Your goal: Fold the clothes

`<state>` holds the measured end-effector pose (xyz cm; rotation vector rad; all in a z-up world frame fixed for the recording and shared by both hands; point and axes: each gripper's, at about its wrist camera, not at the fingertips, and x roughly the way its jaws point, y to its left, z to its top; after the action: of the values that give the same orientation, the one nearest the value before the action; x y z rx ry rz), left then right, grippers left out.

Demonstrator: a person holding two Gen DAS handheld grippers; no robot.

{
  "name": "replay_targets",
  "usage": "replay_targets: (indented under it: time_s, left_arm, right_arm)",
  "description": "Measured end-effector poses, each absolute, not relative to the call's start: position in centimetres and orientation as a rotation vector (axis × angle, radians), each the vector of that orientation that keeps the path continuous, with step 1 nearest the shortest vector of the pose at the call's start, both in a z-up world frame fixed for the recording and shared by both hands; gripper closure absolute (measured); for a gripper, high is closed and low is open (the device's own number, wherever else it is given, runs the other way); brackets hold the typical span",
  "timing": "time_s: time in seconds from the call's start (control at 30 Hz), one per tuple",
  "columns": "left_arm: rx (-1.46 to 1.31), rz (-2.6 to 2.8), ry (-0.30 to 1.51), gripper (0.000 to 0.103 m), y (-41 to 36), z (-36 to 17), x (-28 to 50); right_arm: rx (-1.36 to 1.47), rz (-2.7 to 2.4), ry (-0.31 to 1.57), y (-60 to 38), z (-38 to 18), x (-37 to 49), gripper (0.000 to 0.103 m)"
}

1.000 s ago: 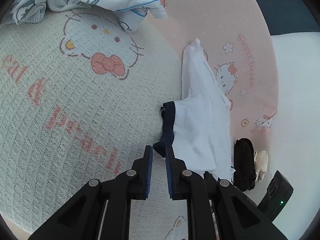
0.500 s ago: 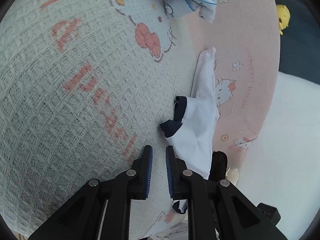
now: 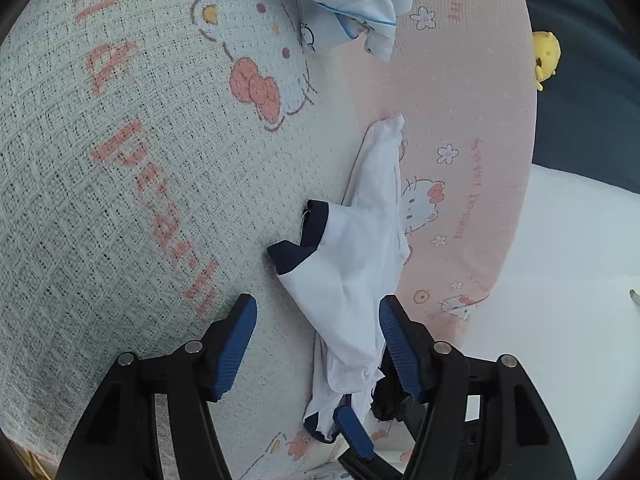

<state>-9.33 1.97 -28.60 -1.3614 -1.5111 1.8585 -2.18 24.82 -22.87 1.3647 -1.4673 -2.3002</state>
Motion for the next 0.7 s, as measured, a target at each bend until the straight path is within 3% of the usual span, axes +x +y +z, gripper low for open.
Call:
replay_targets:
  time_s: [0.2, 0.5, 0.7]
  left_arm:
    - [-1.371, 1.786, -1.553, 0.042, 3.8, -29.0, -10.7]
    - [-1.366, 1.804, -1.564, 0.042, 5.9, -28.8, -12.4]
    - [-1.342, 1.754, -1.677, 0.042, 5.2, -29.4, -12.3]
  right_arm:
    - [1.280, -2.149, -1.769, 25.0, -25.5, -3.2, 0.038]
    - [1.269, -2.157, -1.896, 25.5, -27.7, -5.7, 0.038]
    - [1.201, -2.133, -1.993, 26.7, -28.4, -6.3, 0.038]
